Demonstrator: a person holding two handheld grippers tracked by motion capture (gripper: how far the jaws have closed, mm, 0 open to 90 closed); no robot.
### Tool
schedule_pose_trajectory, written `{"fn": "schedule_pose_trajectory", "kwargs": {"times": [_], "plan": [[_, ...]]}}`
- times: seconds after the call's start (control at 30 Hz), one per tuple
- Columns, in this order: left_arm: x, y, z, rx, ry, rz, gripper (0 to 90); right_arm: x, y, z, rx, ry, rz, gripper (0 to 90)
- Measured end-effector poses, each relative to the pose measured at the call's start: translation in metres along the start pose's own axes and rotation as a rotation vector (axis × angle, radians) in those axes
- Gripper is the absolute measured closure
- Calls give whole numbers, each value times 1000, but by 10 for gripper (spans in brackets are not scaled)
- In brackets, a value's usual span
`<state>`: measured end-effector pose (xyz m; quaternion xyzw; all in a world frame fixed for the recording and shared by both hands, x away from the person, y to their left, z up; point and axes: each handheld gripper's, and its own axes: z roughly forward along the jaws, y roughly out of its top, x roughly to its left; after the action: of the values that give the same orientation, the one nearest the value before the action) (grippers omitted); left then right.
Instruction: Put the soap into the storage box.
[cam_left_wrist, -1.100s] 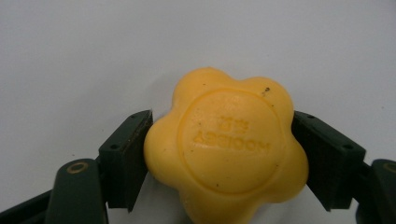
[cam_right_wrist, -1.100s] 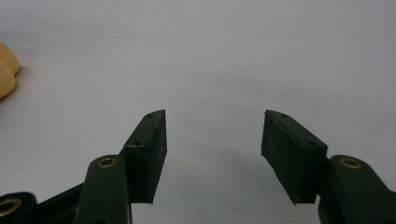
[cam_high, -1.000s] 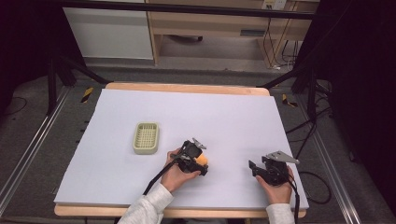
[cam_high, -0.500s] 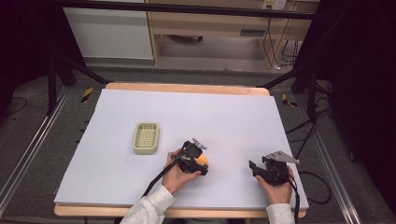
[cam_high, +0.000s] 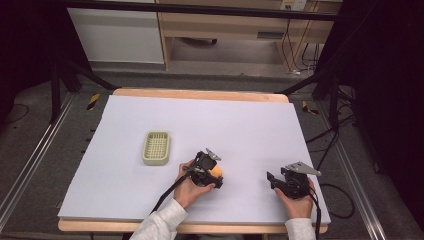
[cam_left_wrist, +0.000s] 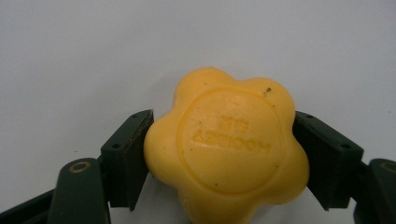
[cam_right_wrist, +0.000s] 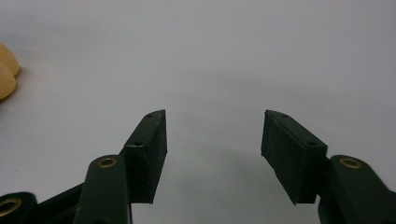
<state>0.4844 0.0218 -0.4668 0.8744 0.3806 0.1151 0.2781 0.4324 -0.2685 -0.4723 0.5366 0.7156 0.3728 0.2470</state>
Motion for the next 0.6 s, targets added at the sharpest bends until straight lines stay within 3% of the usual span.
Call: {"fn": "schedule_pose_trajectory", "kwargs": {"times": [0.6], "plan": [[7,-1,-18,-21,-15,9,256,0,0,0,-1,-1,5,409]]}}
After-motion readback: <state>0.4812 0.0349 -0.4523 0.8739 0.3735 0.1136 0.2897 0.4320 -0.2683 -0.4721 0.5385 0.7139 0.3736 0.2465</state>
